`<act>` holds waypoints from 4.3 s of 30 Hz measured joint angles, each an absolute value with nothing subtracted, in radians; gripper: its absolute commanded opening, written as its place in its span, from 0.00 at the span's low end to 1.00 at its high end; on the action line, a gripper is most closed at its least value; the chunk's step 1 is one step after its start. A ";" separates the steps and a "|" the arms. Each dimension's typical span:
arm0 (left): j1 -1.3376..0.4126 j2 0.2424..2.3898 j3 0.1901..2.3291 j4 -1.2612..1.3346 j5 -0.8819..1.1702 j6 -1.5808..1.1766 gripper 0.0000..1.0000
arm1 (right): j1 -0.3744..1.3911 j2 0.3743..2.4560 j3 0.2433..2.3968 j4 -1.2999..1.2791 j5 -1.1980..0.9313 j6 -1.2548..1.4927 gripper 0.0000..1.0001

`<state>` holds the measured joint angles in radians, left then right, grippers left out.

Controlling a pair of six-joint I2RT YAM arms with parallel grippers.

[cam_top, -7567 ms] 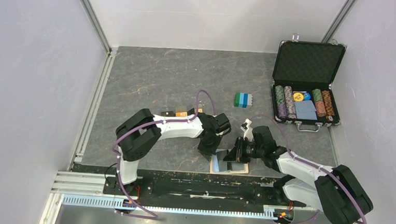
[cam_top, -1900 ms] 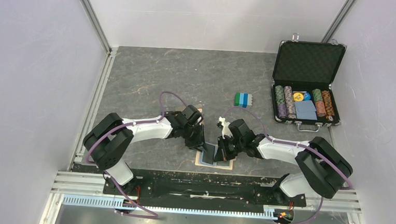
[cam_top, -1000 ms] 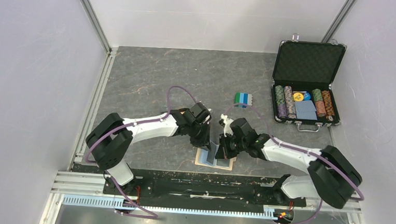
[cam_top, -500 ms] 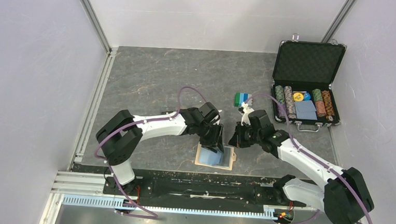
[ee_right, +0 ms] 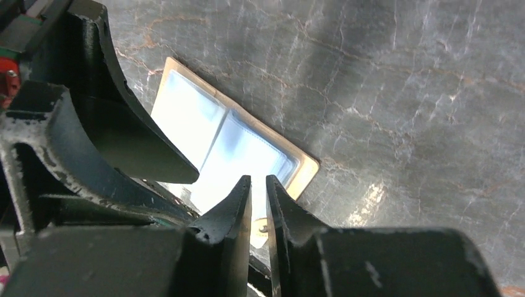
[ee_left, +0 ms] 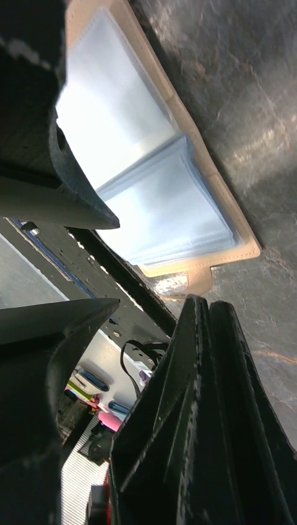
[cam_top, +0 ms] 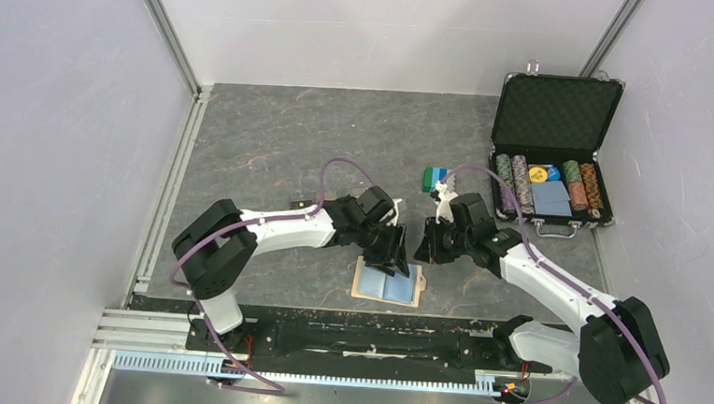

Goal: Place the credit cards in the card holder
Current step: Turn over the card slot in the card holder, then pick up the credit card from the storage box, then insert the credit card into the card holder.

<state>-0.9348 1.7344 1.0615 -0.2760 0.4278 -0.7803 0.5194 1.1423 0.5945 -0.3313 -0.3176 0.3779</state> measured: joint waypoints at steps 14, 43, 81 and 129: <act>-0.591 1.391 0.769 -0.133 0.487 -0.821 0.54 | 0.519 1.349 0.773 -0.308 -0.396 0.347 0.47; -0.381 1.278 1.023 -0.598 0.262 -0.538 0.54 | 0.667 1.952 1.417 -0.358 -0.384 0.373 0.50; -0.381 1.172 0.891 -0.606 0.281 -0.521 0.52 | 0.690 1.922 1.485 -0.376 -0.369 0.445 0.00; -0.958 1.654 0.937 -0.477 0.065 -0.620 0.23 | 0.579 1.141 0.276 0.134 -0.512 0.837 0.00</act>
<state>-0.9577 1.6543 0.9375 -0.4770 0.0647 -0.6205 0.5785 1.1412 0.2764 0.1337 -0.5117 0.8368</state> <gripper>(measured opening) 0.241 0.006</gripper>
